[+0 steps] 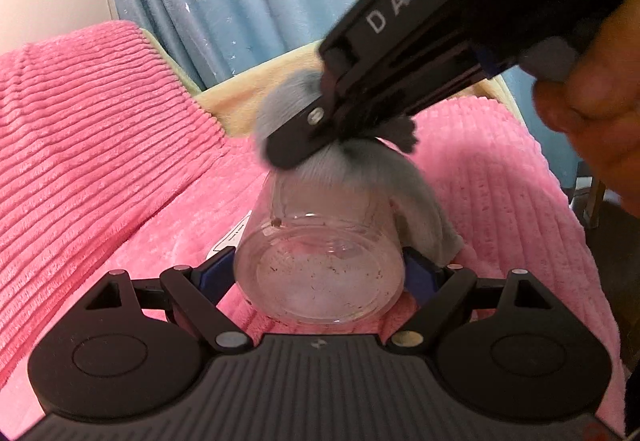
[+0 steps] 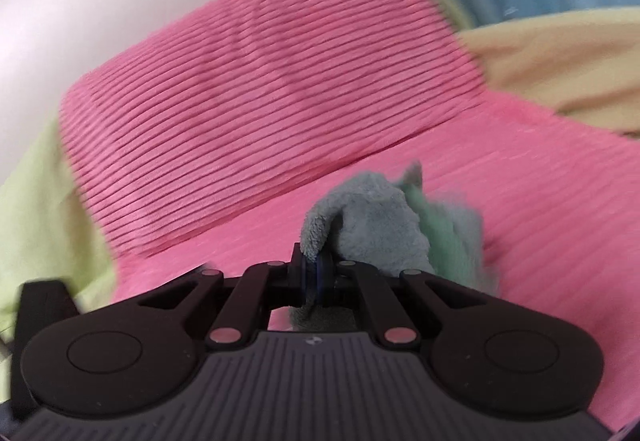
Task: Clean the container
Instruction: 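Hold the jar with the left tool while the right tool keeps wiping its base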
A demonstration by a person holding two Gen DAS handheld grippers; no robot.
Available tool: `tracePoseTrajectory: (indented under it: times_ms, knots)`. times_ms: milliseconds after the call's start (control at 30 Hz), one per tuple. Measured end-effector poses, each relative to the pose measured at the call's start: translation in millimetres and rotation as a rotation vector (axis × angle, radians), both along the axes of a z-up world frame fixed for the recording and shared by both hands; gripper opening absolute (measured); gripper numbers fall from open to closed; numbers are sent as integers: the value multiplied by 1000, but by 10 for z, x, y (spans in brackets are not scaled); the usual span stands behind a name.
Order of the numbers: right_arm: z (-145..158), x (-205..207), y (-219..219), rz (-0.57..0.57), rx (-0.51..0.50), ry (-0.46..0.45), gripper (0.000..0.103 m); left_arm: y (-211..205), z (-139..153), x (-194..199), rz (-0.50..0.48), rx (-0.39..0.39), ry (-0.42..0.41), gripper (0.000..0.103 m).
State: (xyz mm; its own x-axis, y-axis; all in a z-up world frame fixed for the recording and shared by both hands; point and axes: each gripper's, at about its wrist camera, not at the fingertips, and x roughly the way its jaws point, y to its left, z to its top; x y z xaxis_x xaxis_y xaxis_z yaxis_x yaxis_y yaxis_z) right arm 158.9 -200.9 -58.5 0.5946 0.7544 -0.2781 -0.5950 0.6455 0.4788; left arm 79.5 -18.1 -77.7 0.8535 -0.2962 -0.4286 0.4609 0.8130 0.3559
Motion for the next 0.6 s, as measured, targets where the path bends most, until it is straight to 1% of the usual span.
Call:
tracePoseTrajectory:
  times_ms: [100, 267, 500, 600]
  knots:
    - [-28, 111, -81, -48, 22, 26, 2, 15, 1, 36, 10, -15, 12, 86]
    - [-36, 150, -46, -57, 4, 9, 2, 28, 29, 54, 22, -49, 44, 86]
    - [-27, 161, 15, -72, 8, 7, 2, 73, 50, 91, 43, -100, 77, 86]
    - [-18, 139, 26, -75, 6, 8, 2, 83, 53, 95, 48, -105, 83, 86]
